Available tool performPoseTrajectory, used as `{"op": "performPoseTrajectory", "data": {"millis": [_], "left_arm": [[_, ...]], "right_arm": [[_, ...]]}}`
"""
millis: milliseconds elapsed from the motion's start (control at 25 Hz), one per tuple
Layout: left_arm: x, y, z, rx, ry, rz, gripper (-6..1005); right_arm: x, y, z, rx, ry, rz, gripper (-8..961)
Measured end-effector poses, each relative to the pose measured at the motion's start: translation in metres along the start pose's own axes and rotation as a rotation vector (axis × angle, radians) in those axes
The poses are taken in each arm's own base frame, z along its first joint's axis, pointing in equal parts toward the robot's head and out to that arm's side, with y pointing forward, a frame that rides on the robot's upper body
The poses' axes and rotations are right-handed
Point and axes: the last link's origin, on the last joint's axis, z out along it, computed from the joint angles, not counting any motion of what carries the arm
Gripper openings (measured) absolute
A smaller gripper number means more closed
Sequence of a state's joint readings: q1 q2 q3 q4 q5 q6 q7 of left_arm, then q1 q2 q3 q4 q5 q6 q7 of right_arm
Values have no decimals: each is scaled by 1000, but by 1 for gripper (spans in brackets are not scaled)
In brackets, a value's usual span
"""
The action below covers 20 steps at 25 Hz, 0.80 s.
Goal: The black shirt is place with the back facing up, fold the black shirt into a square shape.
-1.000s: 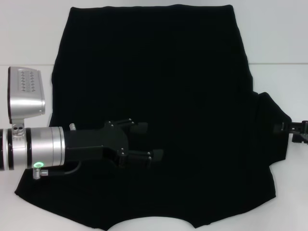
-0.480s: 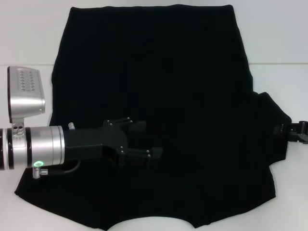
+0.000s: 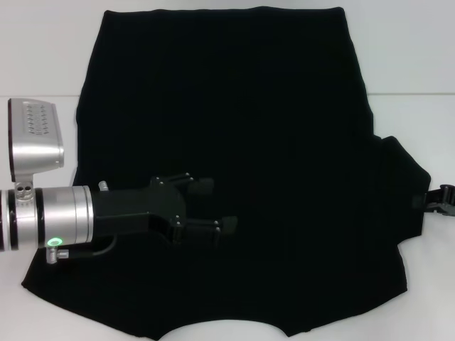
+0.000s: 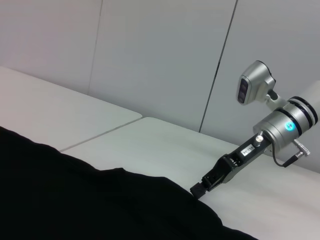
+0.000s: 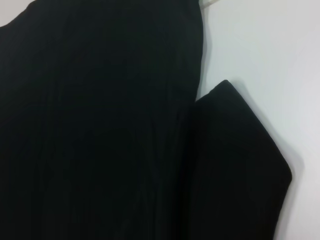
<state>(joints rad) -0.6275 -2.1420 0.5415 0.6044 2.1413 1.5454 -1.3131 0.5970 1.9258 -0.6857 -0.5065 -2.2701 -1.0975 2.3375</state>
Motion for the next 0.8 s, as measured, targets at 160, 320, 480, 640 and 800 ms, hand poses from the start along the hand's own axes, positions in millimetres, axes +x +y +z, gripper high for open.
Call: {"op": "performPoseTrajectory", "data": {"millis": [160, 320, 480, 640, 800], "left_arm": [[0, 0, 0, 1, 0, 1, 926], [0, -1, 0, 7, -1, 1, 926], [0, -1, 0, 7, -1, 1, 925], [0, -1, 1, 6, 0, 0, 925], [0, -1, 1, 6, 1, -1, 924]], "right_arm": [[0, 0, 0, 1, 0, 0, 265], [0, 0, 0, 2, 0, 0, 108], [-1, 0, -1, 3, -6, -2, 27], [-5, -4, -4, 16, -25, 0, 9], [-7, -5, -5, 21, -31, 0, 40]]}}
